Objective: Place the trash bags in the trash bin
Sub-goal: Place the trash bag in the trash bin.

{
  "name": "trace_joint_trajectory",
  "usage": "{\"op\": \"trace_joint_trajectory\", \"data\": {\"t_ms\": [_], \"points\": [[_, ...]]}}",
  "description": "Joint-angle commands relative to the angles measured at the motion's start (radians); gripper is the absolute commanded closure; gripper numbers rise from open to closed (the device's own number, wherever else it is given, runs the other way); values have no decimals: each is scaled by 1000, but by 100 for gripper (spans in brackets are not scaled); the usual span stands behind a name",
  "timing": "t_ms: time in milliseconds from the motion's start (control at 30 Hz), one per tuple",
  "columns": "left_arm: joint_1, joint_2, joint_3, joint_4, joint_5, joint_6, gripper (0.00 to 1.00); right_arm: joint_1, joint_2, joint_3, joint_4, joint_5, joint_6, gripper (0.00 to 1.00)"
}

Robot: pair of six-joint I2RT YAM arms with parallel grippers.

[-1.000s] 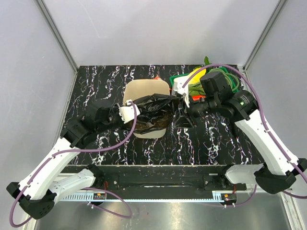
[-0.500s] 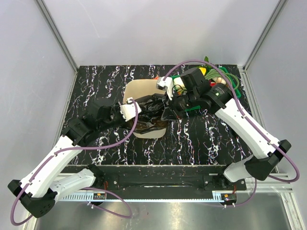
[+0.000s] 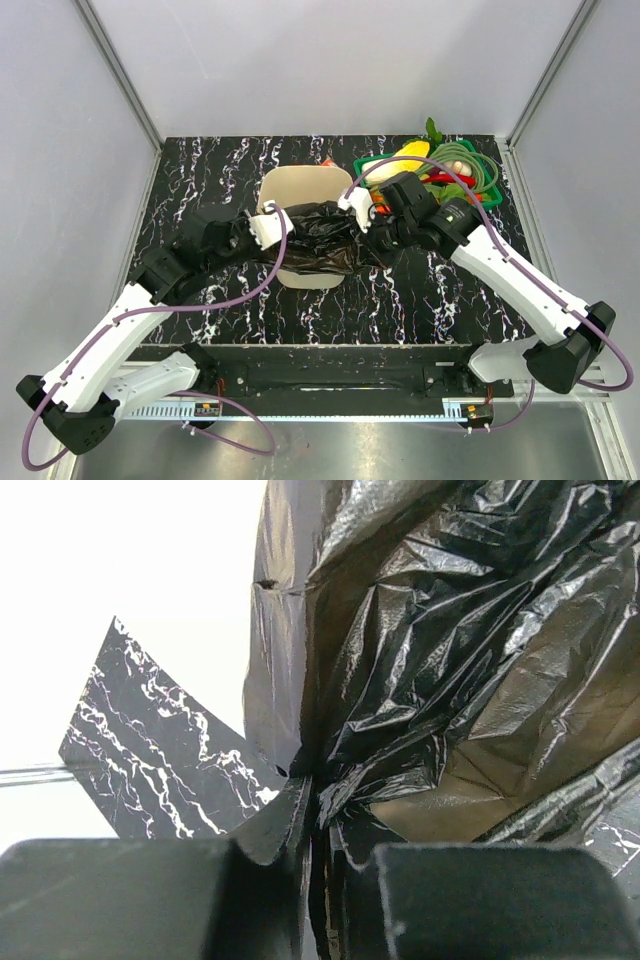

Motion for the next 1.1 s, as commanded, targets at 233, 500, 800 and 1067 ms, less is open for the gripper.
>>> {"op": "trace_joint_trajectory", "data": {"t_ms": [233,500,800,1067], "points": [[5,-27,-71,159,-114,-35,87,8,16,-80,177,165,-15,98],[5,-27,-121,296,-198,-59,85,5,20,-71,244,253,-6,98],[6,1,-100,412,-306,-75,78,5,14,-1,241,311,-17,94],[5,24,-95,455,-356,-84,58,-6,13,44,229,310,-15,89]]}}
